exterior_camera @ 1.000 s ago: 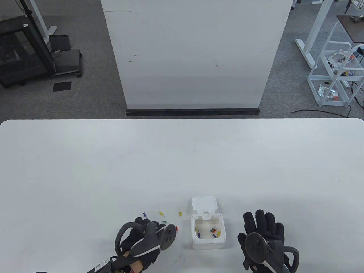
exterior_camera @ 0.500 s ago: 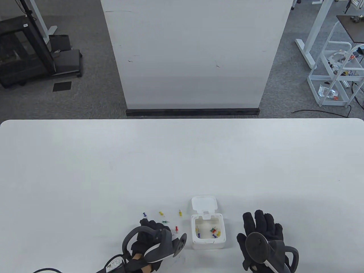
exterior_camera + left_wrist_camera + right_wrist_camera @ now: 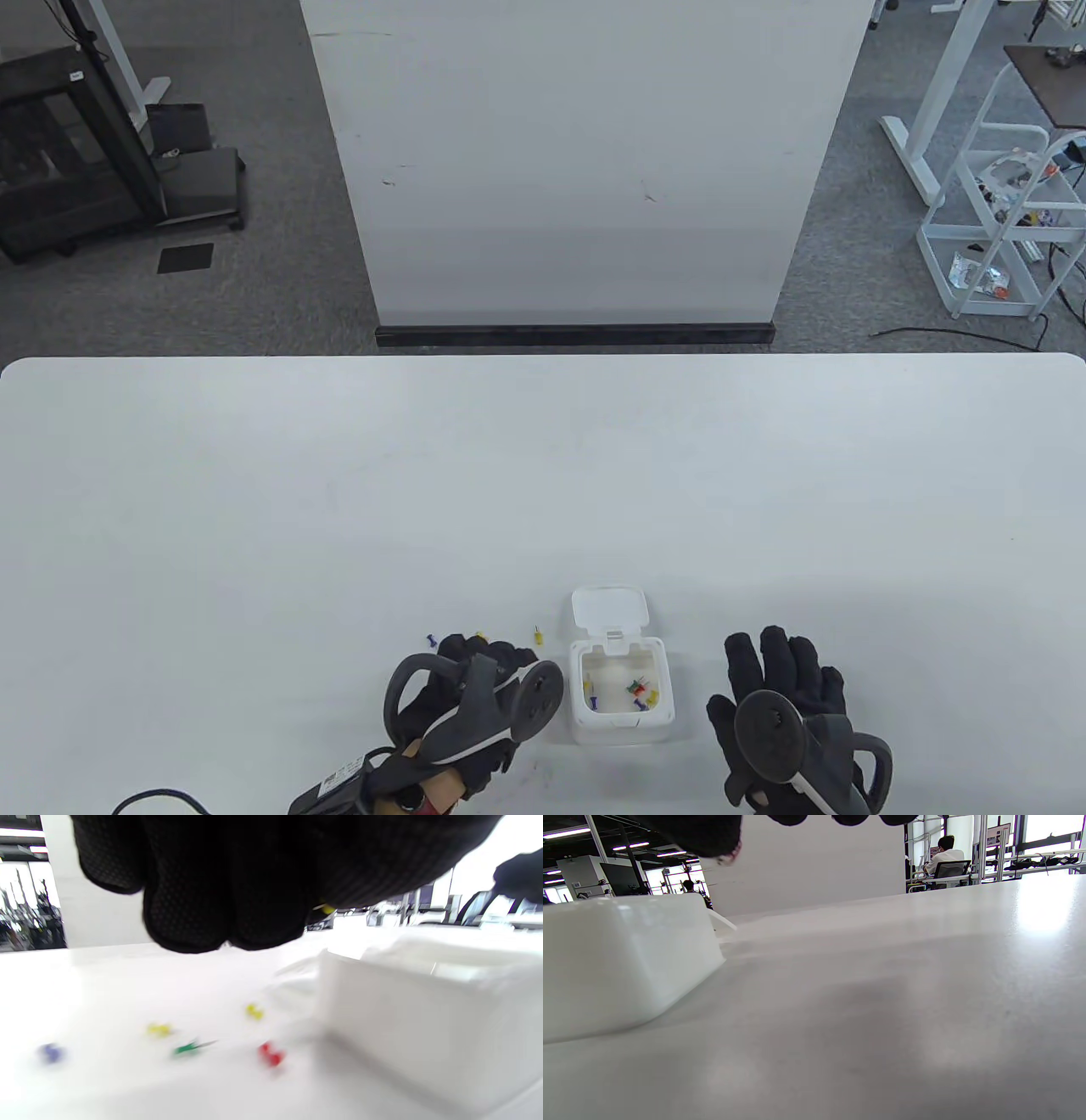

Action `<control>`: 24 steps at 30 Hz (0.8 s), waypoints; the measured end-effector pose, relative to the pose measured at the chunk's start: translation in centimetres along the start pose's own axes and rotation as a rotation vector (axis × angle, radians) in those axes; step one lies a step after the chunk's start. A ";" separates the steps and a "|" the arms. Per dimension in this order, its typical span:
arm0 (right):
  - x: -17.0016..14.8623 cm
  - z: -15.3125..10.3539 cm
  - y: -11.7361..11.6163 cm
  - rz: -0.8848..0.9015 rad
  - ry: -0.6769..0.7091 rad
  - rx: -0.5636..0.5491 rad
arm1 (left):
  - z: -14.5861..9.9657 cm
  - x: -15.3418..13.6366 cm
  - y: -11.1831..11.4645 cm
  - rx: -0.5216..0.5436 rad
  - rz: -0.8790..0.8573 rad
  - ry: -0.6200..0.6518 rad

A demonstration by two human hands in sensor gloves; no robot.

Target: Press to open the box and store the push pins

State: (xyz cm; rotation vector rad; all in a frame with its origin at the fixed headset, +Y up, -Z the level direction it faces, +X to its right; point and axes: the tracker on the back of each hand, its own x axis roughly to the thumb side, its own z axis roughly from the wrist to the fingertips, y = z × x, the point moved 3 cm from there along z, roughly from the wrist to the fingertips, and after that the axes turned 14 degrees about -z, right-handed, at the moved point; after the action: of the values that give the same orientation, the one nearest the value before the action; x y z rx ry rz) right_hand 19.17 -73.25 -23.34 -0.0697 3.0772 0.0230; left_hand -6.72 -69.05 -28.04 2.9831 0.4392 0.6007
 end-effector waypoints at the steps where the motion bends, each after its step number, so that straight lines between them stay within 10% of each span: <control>1: 0.0 0.0 0.0 -0.001 0.001 0.003 | 0.3 0.6 -0.1 0.004 -0.013 0.014; 15: 0.2 -0.1 -0.3 -0.001 0.004 0.018 | 3.1 6.2 3.6 0.008 0.216 0.055; 24: 0.1 0.0 -0.3 0.003 0.005 0.030 | 2.9 4.0 1.6 0.030 0.056 0.048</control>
State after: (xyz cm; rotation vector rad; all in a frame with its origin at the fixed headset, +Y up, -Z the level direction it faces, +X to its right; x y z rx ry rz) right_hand 19.13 -73.60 -23.38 -0.0633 3.0812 -0.0238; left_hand -1.60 -69.48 -28.98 3.0238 0.3721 0.6776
